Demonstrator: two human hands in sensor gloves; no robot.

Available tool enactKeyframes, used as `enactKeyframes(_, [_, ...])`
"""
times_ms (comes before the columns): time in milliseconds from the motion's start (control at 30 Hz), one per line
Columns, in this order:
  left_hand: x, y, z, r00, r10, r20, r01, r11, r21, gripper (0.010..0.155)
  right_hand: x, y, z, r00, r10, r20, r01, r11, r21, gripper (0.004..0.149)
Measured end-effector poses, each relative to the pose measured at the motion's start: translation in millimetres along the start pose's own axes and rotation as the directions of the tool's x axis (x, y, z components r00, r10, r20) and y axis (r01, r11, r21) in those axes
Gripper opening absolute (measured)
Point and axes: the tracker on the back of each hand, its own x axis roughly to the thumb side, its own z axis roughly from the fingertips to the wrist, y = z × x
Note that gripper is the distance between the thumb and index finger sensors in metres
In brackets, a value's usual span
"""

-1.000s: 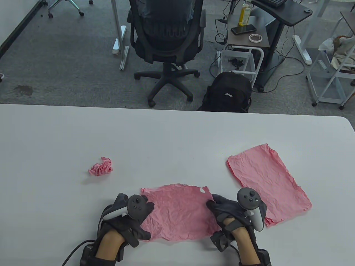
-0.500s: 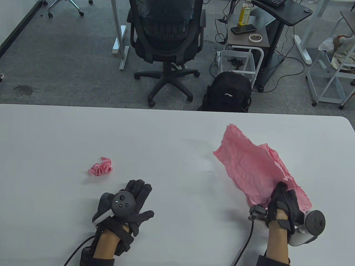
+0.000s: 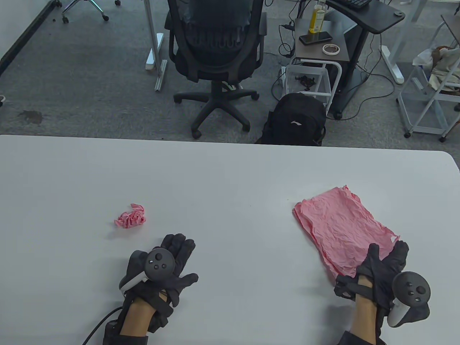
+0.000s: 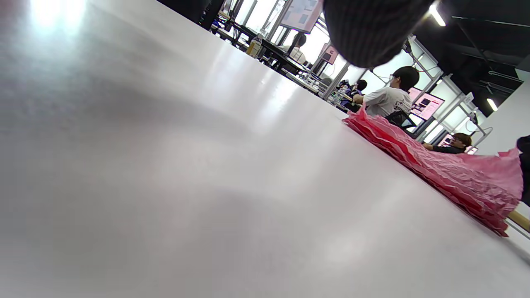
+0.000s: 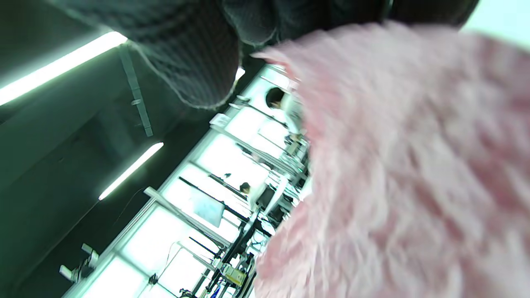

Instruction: Flatten crumpled papers and stack

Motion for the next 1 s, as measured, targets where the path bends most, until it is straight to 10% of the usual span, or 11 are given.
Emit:
enactKeyframes(600, [-61.4, 58.6, 9.0, 0.912, 0.105, -0.397, 0.075, 0.908, 0.411, 0.084, 71.0, 68.4, 59.3, 0.866, 0.034, 0.498, -0.19, 0.945, 0.266, 0.064])
enactKeyframes(1000, [-75.2, 79.0, -63.5, 0.772, -0.201, -0.603, 0.351, 0.926, 0.141, 0.074, 82.3, 88.4, 82.0, 0.826, -0.081, 0.558, -0.198, 0.885, 0.422, 0.055])
